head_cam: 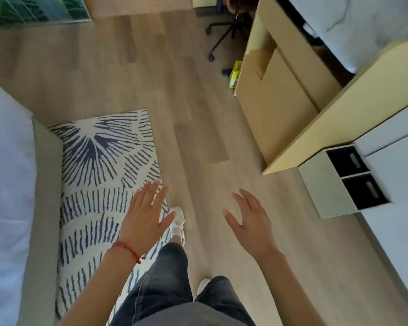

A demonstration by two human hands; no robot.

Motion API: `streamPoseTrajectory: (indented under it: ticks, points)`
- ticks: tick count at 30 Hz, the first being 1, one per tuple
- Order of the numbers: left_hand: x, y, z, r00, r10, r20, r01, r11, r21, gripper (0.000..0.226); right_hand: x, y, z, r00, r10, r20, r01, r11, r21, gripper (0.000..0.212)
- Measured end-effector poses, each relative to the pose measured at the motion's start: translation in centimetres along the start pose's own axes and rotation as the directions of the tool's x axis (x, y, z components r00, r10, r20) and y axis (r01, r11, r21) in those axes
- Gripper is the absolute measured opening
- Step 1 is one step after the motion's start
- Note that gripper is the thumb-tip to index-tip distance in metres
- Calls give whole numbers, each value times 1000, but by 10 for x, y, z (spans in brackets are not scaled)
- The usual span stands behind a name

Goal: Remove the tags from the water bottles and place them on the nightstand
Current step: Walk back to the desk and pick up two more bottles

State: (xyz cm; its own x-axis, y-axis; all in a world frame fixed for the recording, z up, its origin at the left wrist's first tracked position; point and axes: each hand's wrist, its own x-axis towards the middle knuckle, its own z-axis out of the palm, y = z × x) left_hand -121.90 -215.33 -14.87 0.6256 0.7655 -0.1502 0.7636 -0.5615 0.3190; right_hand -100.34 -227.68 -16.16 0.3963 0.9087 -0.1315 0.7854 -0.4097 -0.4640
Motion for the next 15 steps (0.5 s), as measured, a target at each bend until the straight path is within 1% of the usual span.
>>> streamPoseTrajectory:
  ticks: [4, 8, 12, 15]
  points:
    - [76, -28, -14, 1000, -24, 11, 24, 1000, 15, 91, 86, -13, 2, 1000, -21, 12, 21, 1000, 2, 51]
    - [157, -64, -38, 1000, -26, 6, 26, 999, 26, 95, 183, -35, -6, 1000, -8, 15, 8, 1000, -11, 51]
    - [232, -100, -76, 999, -40, -12, 41, 997, 58, 88, 270, -68, -20, 1000, 8, -17, -7, 999, 47, 50]
    - [280, -119, -96, 999, -32, 3, 32, 998, 47, 91, 326, -85, -27, 999, 1, -51, 2, 999, 53, 49]
